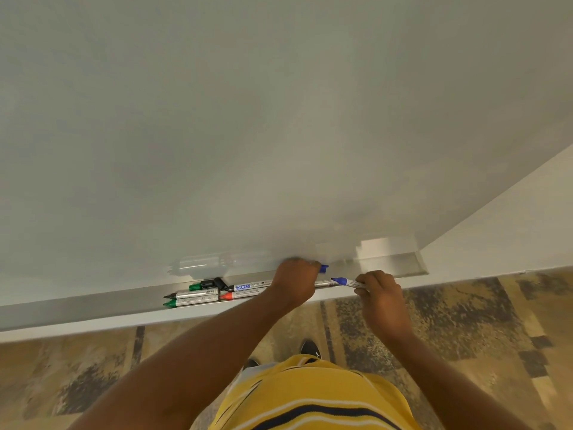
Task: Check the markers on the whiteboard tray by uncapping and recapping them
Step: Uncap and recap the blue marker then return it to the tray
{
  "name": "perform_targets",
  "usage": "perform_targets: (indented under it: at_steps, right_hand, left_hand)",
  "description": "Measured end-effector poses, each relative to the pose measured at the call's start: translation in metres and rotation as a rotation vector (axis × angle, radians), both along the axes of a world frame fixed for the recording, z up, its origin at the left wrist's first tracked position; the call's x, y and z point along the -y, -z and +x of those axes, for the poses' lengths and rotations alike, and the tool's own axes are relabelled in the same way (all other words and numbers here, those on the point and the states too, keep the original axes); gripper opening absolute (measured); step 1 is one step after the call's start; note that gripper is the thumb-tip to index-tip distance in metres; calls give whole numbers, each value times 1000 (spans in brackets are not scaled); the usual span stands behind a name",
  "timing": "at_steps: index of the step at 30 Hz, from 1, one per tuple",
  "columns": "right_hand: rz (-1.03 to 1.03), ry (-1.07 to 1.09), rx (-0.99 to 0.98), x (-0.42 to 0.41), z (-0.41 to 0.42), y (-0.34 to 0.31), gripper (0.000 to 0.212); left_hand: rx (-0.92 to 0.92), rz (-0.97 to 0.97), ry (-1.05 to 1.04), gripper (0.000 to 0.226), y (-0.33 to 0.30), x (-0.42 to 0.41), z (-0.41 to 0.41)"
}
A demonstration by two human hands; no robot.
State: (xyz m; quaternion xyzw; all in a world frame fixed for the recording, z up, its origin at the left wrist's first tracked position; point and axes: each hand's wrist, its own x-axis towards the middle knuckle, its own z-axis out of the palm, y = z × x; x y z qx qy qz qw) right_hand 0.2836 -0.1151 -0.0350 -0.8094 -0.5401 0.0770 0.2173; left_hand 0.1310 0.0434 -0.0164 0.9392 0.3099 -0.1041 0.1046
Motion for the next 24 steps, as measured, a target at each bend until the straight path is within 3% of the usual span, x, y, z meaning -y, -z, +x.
perform_targets:
  at_steps: [5, 10, 17, 21, 24]
  right_hand:
    - [-3, 5, 8, 8, 1, -3, 19]
    - [-4, 7, -9, 11, 1, -6, 18]
    - [90, -33, -209, 2, -3, -35, 14]
    - [169, -116, -272, -13, -10, -55, 24]
    - [223, -171, -295, -28, -16, -69, 26]
  left_hand:
    - [-128, 18, 58, 16, -6, 4, 17]
    - [-93, 37, 74, 14, -6, 4, 18]
    - [337, -78, -153, 19, -22, 18, -20]
    - [517, -401, -389, 5, -48, 24, -49]
    - [685, -558, -559, 18, -64, 22, -65]
